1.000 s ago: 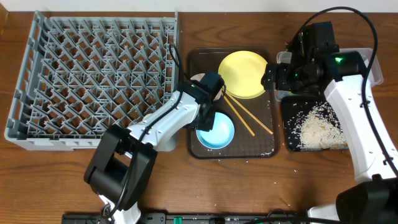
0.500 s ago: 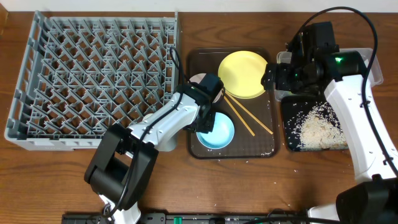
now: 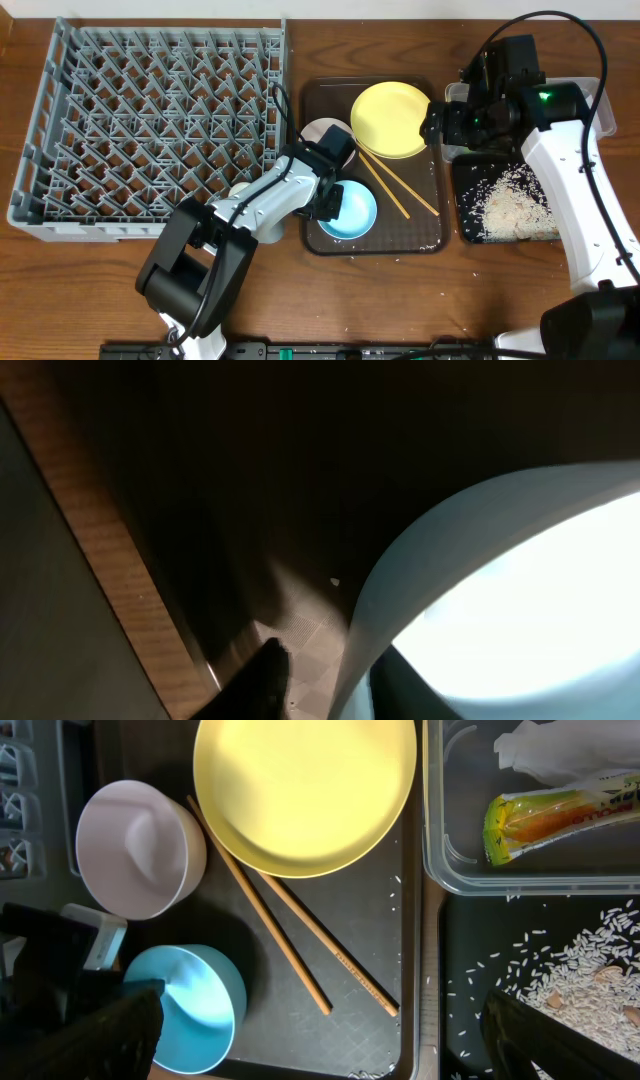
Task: Sort waste into correct bins and load items into the dishwasher
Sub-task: 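Lift the blue bowl and carry it left over the dish rack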
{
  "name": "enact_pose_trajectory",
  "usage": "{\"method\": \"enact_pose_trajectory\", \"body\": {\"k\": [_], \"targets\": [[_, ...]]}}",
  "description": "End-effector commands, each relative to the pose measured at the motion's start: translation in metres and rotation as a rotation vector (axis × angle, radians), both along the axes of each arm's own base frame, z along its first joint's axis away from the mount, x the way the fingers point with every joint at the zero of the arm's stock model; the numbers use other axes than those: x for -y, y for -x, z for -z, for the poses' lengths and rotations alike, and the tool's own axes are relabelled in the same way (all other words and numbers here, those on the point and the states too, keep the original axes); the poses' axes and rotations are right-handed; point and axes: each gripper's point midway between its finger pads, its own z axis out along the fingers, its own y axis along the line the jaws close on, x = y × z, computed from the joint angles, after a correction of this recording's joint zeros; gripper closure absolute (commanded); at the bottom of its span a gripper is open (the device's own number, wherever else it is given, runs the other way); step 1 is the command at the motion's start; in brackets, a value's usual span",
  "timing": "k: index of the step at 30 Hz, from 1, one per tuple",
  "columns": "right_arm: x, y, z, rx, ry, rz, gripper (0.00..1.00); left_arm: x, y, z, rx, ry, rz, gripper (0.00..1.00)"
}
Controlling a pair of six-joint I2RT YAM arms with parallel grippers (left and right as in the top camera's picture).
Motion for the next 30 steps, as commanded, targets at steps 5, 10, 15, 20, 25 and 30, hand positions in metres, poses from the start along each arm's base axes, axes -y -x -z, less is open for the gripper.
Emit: {"method": "enact_pose_trajectory", "body": {"k": [5,10,15,20,25,30], "targets": [[0.0,-0.001,-0.009,0.022,-0.003,0.012,0.01,-0.006,0.0,0.005,-0.001,-0.031,-0.037,0.92],[0.0,-0.001,-0.009,0.022,-0.003,0.012,0.01,-0.007,0.001,0.001,-0.006,-0.033,-0.044,0.92],[0.0,-0.001,-0.009,0.022,-0.003,0.012,0.01,-0.01,0.006,-0.027,-0.005,-0.026,-0.064,0.93],[0.0,-0.001,-0.009,0.022,-0.003,0.012,0.01,-0.008,0.005,-0.079,0.097,0.055,-0.063,0.93],[0.0,-0.001,-0.009,0.022,-0.003,0.012,0.01,-0.022,-0.003,-0.125,0.264,0.065,-0.084,0.93],[0.0,-0.001,-0.009,0.022,-0.003,0.012,0.01,-0.046,-0.013,-0.154,0.411,-0.013,-0.123,0.92]]}}
